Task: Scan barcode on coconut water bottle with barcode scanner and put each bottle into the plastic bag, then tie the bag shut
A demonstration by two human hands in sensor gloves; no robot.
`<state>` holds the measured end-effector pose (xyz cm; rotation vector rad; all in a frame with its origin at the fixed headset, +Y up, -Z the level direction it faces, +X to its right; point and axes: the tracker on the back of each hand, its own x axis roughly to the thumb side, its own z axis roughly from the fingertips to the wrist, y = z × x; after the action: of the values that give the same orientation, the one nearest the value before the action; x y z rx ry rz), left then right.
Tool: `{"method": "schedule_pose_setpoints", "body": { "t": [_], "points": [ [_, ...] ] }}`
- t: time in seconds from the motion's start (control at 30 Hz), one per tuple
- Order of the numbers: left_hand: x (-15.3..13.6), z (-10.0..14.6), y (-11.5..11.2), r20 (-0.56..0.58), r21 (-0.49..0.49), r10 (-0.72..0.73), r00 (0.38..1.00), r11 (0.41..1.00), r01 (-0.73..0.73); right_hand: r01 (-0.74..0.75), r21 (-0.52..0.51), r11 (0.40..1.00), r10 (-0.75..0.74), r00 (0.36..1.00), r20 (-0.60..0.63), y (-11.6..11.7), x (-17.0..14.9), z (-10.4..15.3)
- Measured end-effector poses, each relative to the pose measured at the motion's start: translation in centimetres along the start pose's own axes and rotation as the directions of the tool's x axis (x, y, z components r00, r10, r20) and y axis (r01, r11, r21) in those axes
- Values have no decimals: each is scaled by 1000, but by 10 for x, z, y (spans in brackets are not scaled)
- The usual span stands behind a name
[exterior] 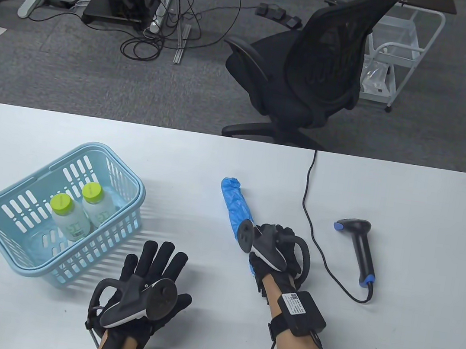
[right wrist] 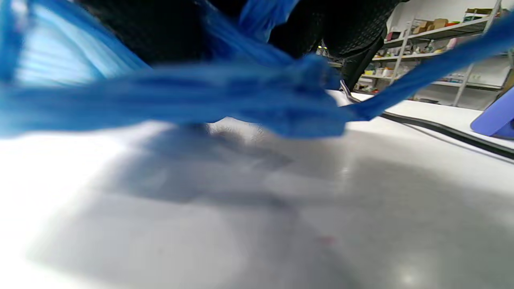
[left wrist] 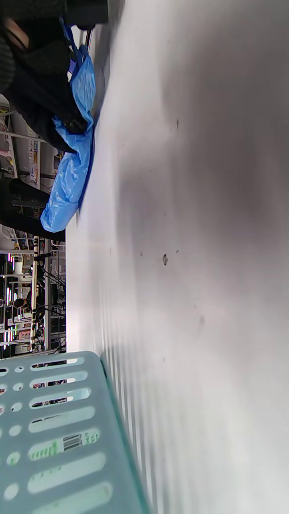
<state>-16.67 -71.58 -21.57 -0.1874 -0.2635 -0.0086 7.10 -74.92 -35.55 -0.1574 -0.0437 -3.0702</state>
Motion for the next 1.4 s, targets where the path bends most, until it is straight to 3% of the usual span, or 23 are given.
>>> {"method": "schedule_pose_setpoints", "body": {
  "t": [0.13, 0.43, 0.6, 0.83, 1.0, 1.17, 1.27, 1.4],
  "points": [
    [3, -1, 0, 21, -3, -3, 1000, 1000, 3, 60, -23, 998, -59, 998, 23, -16, -6, 30],
    [19, 2, 6, 114, 40, -21, 993, 999, 16, 55, -74, 996, -46, 991, 123, -60, -7, 108],
    [29, 0, 8, 171, 66, -27, 985, 998, 15, 67, -33, 997, -62, 986, 152, -68, 0, 136],
    [49, -8, 5, 287, 128, -83, 954, 991, 48, 80, 55, 995, -90, 971, 220, -49, 8, 145],
    [61, -12, 1, 342, 133, -119, 932, 988, 77, 156, 7, 988, -150, 934, 323, -49, 12, 150],
    [57, -18, -5, 373, 184, -50, 926, 983, -21, 267, 2, 964, -245, 881, 404, -46, 12, 152],
    [45, -19, -2, 354, 242, 48, 934, 960, -140, 409, -39, 912, -365, 850, 380, -46, 0, 151],
    [22, -19, 2, 317, 300, 319, 893, 859, -414, 733, -49, 679, -697, 664, 271, -40, -38, 142]
  ]
}}
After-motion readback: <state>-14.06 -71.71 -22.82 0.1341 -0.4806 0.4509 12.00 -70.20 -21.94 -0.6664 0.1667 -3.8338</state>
